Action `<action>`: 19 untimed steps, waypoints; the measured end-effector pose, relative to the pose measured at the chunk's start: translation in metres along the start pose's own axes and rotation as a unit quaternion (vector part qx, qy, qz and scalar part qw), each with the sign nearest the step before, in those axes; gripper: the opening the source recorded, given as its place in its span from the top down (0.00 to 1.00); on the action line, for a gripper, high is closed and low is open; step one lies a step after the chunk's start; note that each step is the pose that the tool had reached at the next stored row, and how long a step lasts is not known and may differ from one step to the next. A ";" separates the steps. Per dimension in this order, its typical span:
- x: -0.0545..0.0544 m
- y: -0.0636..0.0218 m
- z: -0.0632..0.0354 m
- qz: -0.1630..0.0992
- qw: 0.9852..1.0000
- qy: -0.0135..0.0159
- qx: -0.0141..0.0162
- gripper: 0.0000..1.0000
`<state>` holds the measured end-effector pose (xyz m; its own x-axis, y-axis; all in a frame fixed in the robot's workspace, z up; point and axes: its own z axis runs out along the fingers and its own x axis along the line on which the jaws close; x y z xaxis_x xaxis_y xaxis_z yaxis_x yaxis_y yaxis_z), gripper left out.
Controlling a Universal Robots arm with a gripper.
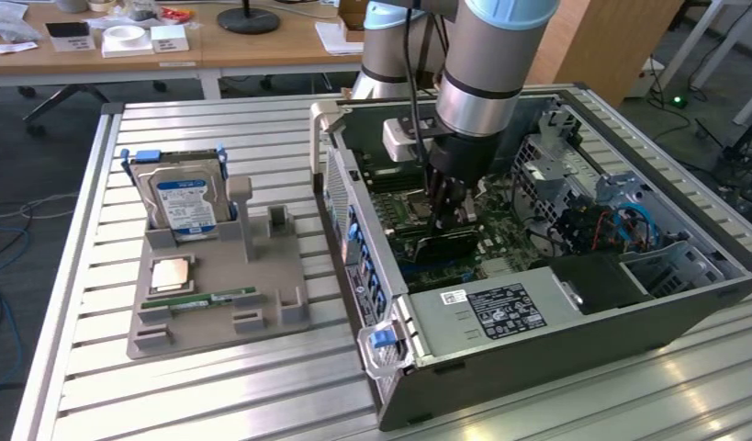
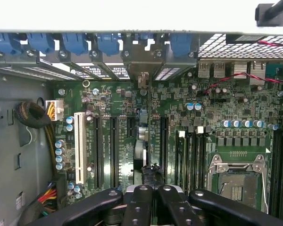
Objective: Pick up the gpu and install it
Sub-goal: 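Press down on the gpu until it lock into place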
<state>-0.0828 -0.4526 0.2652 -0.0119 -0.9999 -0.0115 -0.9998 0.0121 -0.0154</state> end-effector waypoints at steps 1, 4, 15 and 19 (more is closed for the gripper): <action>0.000 0.0000 0.0000 0.000 1.000 0.000 0.000 0.89; 0.000 0.0000 0.0007 0.000 1.000 0.000 0.000 0.89; 0.000 0.0000 0.0010 0.000 1.000 0.000 0.000 0.89; 0.000 0.0001 0.0014 0.000 1.000 0.000 0.000 0.89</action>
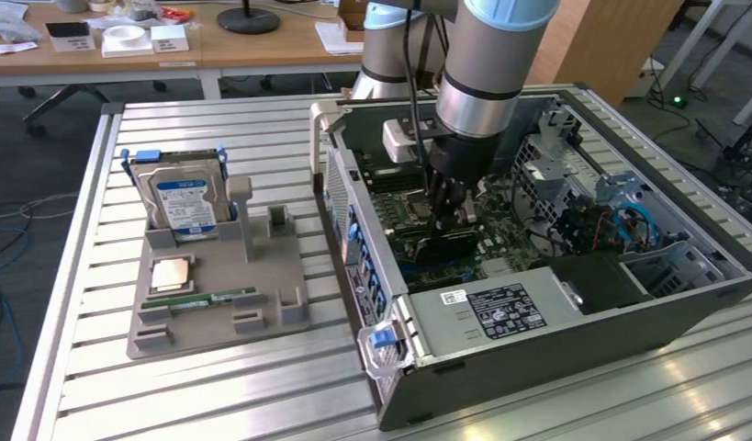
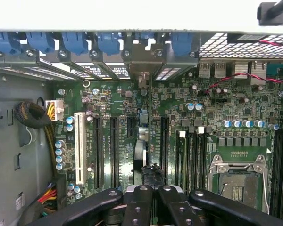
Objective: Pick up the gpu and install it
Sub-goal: 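Press down on the gpu until it lock into place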
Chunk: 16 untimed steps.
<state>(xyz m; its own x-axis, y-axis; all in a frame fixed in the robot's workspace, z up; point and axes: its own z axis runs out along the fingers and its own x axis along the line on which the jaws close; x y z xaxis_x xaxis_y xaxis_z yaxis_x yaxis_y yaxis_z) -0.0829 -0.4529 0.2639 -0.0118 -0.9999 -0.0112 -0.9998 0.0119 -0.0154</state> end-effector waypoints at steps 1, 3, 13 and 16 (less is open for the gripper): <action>0.000 0.0000 0.0000 0.000 1.000 0.000 0.000 0.89; 0.000 0.0001 0.0001 0.000 1.000 0.000 0.000 0.89; 0.000 0.0003 0.0013 0.000 1.000 0.000 0.000 0.89; 0.000 0.0014 0.0016 0.000 1.000 0.000 0.000 0.89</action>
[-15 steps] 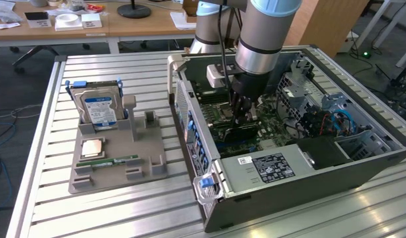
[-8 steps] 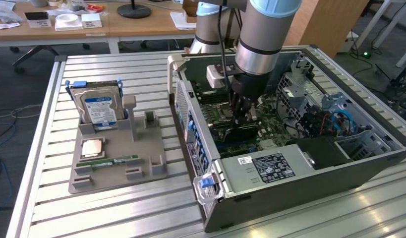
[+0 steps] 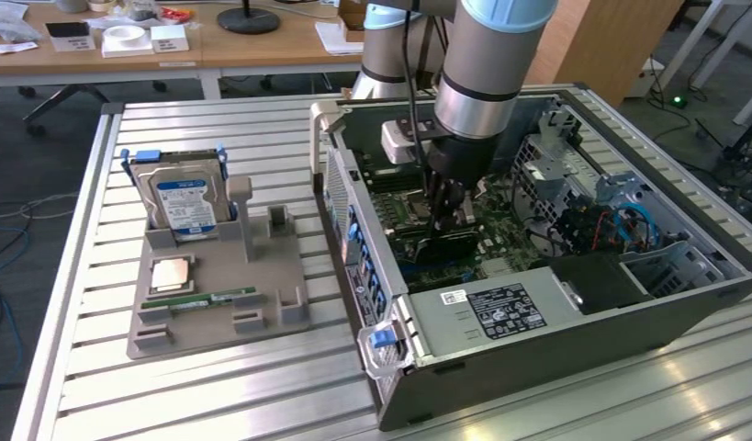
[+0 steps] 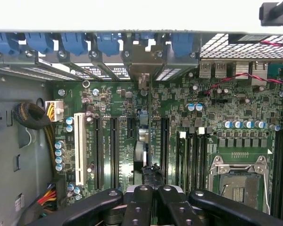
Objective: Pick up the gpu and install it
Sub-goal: 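Press down on the gpu until it lock into place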
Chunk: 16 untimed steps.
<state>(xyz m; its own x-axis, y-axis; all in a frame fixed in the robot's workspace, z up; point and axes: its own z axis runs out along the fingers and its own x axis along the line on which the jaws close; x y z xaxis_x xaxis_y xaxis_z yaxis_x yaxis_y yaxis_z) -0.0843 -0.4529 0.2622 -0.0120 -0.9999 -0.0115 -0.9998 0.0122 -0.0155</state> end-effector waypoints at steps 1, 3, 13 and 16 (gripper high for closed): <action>0.000 0.0005 0.0002 0.000 1.000 0.000 0.000 0.89; 0.000 0.0010 0.0003 0.000 1.000 0.000 0.000 0.89; 0.000 0.0011 0.0008 0.000 1.000 0.000 0.000 0.89; 0.000 0.0012 0.0008 0.000 1.000 0.000 0.000 0.89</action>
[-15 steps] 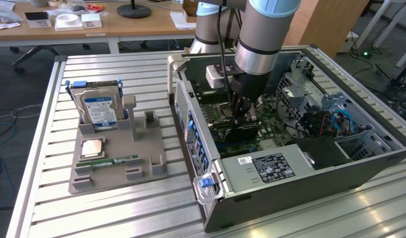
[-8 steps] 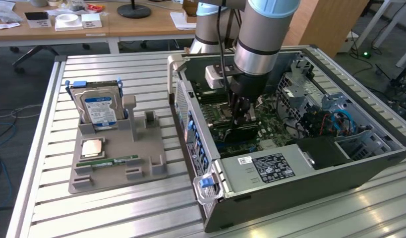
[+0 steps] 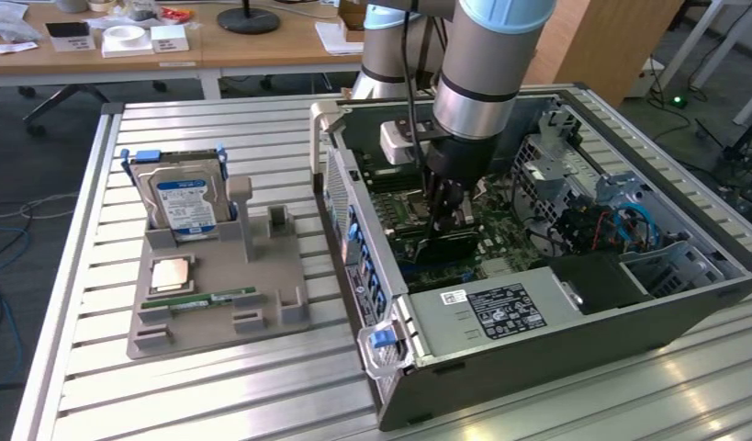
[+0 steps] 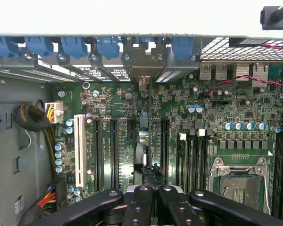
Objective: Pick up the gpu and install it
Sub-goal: 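Press down on the gpu until it lock into place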
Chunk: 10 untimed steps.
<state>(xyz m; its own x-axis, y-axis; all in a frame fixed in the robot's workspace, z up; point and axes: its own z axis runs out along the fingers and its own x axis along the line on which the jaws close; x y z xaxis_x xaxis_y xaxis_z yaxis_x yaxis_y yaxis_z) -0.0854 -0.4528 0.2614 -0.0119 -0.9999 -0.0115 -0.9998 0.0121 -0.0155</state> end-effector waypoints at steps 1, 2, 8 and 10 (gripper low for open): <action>0.000 0.0001 0.0000 0.000 1.000 0.000 0.000 0.89; 0.000 0.0002 0.0000 0.000 1.000 0.000 0.000 0.89; 0.000 0.0010 0.0001 0.000 1.000 0.000 0.000 0.89; 0.000 0.0015 0.0001 0.000 1.000 0.000 0.000 0.89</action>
<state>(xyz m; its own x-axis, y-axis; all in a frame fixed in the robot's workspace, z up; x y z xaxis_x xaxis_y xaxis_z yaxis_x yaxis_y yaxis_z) -0.0870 -0.4528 0.2613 -0.0119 -0.9999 -0.0115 -0.9998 0.0121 -0.0154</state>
